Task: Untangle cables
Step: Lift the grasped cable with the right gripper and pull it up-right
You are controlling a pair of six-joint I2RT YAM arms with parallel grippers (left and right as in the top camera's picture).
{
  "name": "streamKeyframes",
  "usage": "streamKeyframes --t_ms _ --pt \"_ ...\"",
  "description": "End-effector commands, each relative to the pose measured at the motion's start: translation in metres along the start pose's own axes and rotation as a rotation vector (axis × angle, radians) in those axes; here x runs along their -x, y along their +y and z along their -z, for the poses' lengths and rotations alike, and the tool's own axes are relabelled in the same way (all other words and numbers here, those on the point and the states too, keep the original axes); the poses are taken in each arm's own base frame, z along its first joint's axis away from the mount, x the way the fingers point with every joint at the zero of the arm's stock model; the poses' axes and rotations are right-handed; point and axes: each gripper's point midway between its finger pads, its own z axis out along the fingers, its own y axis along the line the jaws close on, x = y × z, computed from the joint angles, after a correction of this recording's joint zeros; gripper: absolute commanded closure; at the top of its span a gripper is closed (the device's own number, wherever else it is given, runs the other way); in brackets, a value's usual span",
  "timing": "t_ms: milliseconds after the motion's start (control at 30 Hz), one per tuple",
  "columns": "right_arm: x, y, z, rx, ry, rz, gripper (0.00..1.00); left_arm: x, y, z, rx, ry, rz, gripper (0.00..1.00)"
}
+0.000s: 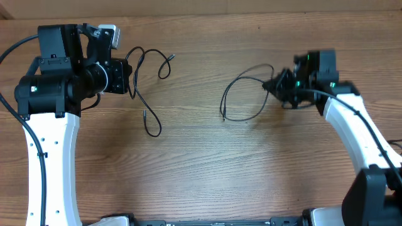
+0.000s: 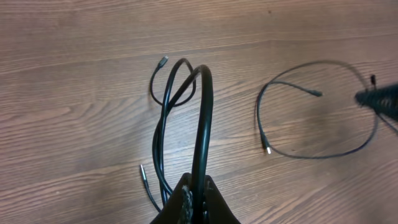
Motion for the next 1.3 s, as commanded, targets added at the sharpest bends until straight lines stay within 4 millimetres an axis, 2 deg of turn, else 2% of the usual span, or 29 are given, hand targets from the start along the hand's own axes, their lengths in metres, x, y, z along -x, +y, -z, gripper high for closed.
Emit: streamKeyframes --t_ms 0,33,67,267,400,633,733,900,933,1067,1167,1267 --pt "0.002 0.074 0.026 0.093 -0.031 0.152 0.96 0.003 -0.010 0.002 -0.048 -0.007 -0.026 0.96" --pt "0.000 0.088 0.030 0.108 -0.030 0.177 0.97 0.003 -0.010 0.002 -0.048 -0.006 -0.025 0.96" --pt "-0.010 0.122 0.044 0.144 -0.019 0.230 0.96 0.002 -0.010 0.002 -0.048 -0.005 -0.024 0.96" --pt "-0.045 0.179 0.066 0.209 0.030 0.331 0.96 0.002 -0.011 0.002 -0.049 -0.001 -0.024 0.96" --pt "-0.065 0.210 0.080 0.261 0.045 0.419 0.96 0.001 -0.011 0.002 -0.049 0.001 -0.023 0.96" --pt "-0.072 0.232 0.088 0.342 0.047 0.449 0.96 -0.003 -0.010 0.002 -0.046 0.015 -0.017 0.96" --pt "-0.054 0.226 0.086 0.282 -0.037 0.441 0.96 -0.003 -0.010 0.002 -0.046 0.017 -0.017 0.96" --pt "-0.011 0.196 0.087 0.118 -0.202 0.394 0.96 -0.004 -0.010 0.002 -0.046 0.021 -0.015 0.96" --pt "0.007 0.182 0.092 0.062 -0.254 0.365 0.96 -0.004 -0.010 0.002 -0.047 0.022 -0.014 0.96" --pt "0.038 0.149 0.105 -0.014 -0.309 0.289 0.96 -0.004 -0.010 0.002 -0.046 0.022 -0.015 0.96" --pt "0.063 0.117 0.120 -0.076 -0.347 0.219 0.96 -0.004 -0.010 0.002 -0.047 0.022 -0.015 0.96" --pt "0.095 0.069 0.146 -0.155 -0.406 0.104 0.96 -0.004 -0.010 0.002 -0.047 0.022 -0.014 0.96"
